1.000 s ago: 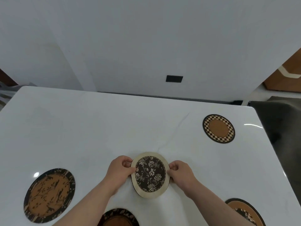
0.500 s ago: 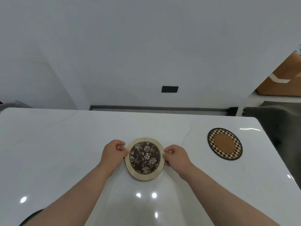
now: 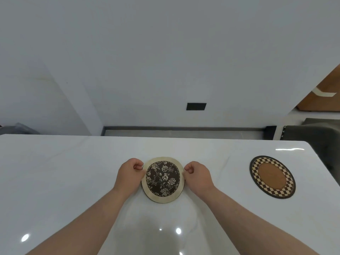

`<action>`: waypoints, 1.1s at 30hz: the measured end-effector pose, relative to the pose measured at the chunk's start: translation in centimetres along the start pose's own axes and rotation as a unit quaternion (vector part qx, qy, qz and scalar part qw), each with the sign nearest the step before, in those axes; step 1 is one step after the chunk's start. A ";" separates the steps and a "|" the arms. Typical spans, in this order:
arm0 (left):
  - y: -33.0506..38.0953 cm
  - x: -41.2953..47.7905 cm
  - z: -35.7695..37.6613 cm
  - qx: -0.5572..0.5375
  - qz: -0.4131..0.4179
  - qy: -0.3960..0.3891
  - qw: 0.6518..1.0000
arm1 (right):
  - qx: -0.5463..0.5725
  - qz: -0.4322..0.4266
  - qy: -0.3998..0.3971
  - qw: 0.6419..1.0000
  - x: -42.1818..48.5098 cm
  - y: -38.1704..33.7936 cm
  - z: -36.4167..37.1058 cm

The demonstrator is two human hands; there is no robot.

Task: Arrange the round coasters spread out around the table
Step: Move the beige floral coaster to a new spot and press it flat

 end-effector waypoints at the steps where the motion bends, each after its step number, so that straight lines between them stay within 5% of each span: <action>1: -0.3 0.0 -0.1 0.019 0.012 -0.001 1.000 | -0.017 -0.014 0.002 1.000 0.0 0.0 0.2; 9: -2.7 -2.6 -0.5 0.103 0.068 -0.024 0.992 | -0.120 -0.120 -0.038 0.985 -0.6 0.1 1.6; 15: -5.0 -1.3 -1.6 -0.132 -0.128 0.075 0.980 | -0.030 -0.035 -0.007 0.999 0.2 0.6 2.2; 22: -5.0 -0.7 -2.5 -0.184 -0.136 0.057 0.972 | 0.020 -0.003 0.008 1.000 0.1 0.7 2.8; 25: -4.3 -0.7 -2.8 -0.099 -0.088 0.039 0.990 | 0.016 -0.027 0.007 0.999 0.0 0.4 3.0; 28: -3.2 -1.6 -2.4 0.100 0.039 -0.037 0.994 | -0.135 -0.166 0.048 0.976 -0.8 -1.5 2.6; 31: -4.6 -2.7 -1.2 0.345 0.140 -0.107 0.922 | -0.294 -0.240 -0.005 0.925 -1.9 -0.9 4.7; 33: -5.7 -2.9 -1.0 0.414 0.149 -0.098 0.893 | -0.341 -0.251 -0.020 0.906 -2.2 -0.2 5.6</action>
Point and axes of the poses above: each hand's wrist, its own x-axis towards the middle knuckle, its own z-axis out of the palm, y = z × x, the point moved 8 cm from there along x, towards the middle knuckle, and after that the axes turned 5 degrees about -x, right-handed, at the moved point
